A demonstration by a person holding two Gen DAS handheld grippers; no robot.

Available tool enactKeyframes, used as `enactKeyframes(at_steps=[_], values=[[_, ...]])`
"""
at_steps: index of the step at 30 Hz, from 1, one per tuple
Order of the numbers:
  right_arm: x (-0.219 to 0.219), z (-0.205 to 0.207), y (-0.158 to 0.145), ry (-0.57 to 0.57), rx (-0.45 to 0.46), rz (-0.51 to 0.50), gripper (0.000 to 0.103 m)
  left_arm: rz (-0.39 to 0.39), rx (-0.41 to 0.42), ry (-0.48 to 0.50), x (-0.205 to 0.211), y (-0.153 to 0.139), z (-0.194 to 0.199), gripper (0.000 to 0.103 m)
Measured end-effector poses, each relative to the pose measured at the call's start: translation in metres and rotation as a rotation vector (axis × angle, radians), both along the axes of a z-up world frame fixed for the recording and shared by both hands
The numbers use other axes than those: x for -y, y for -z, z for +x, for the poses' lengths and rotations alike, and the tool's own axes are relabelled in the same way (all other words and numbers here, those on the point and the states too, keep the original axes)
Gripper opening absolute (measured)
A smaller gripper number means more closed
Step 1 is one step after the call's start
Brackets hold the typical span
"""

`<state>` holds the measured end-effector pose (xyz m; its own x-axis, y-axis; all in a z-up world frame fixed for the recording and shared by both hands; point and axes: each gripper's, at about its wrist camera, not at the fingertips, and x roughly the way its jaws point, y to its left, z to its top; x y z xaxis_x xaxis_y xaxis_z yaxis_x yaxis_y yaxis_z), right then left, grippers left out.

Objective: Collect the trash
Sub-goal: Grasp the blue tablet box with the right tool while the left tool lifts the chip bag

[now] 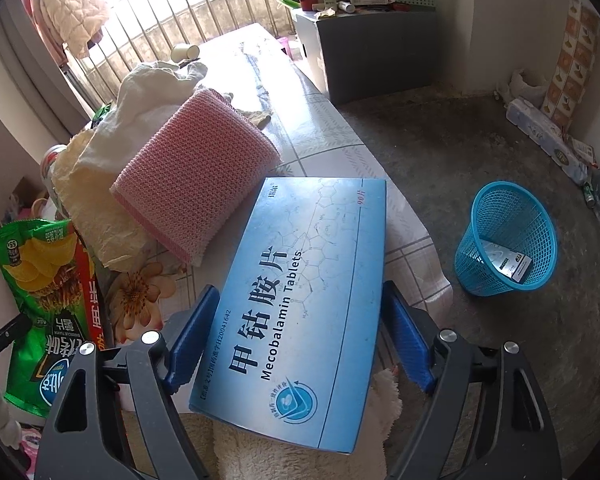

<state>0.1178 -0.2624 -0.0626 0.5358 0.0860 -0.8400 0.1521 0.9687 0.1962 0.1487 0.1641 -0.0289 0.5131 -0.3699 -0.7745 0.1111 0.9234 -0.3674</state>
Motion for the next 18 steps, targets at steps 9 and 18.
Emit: enactKeyframes(at_steps=[9, 18], values=[[0.013, -0.014, -0.011, 0.016, 0.054, 0.107, 0.078, -0.042, 0.145, -0.041, -0.017, -0.056, -0.022, 0.005], [0.049, -0.043, -0.02, 0.056, 0.126, 0.321, 0.051, -0.068, 0.319, 0.072, 0.023, -0.122, -0.031, 0.005]])
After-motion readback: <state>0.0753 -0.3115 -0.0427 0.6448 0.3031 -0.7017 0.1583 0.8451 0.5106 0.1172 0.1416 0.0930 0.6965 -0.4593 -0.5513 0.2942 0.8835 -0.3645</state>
